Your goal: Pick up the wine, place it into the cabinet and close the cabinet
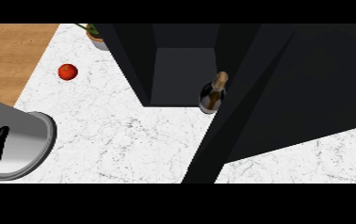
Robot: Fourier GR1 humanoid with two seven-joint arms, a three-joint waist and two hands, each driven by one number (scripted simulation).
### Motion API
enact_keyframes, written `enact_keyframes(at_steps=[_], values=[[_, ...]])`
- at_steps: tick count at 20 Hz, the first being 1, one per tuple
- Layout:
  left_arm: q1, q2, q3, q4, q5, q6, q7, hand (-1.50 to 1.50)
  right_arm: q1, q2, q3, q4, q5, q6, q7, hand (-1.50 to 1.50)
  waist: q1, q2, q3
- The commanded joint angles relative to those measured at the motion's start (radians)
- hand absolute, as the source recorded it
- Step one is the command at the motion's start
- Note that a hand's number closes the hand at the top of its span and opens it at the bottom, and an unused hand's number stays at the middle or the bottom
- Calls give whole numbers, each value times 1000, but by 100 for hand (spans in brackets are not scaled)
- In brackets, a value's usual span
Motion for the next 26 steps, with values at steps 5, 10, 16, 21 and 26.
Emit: enact_keyframes(at_steps=[5,10,16,21,26], values=[[-24,-10,24,14,53,-64,46,-150,-241,38,195,90,107,-176,-25,150,8,5,-1],[-84,-13,32,25,61,-55,97,-150,-388,35,174,130,117,-276,39,150,7,7,-1],[-95,-42,28,16,58,-63,99,-150,-540,33,43,258,-41,-330,9,150,42,16,0],[-125,-53,38,54,62,-92,107,-150,-741,34,-79,325,-158,-378,24,150,41,17,-1],[-154,-59,48,22,51,-25,164,-150,-1002,40,-169,565,-266,-429,-3,150,31,13,1]])
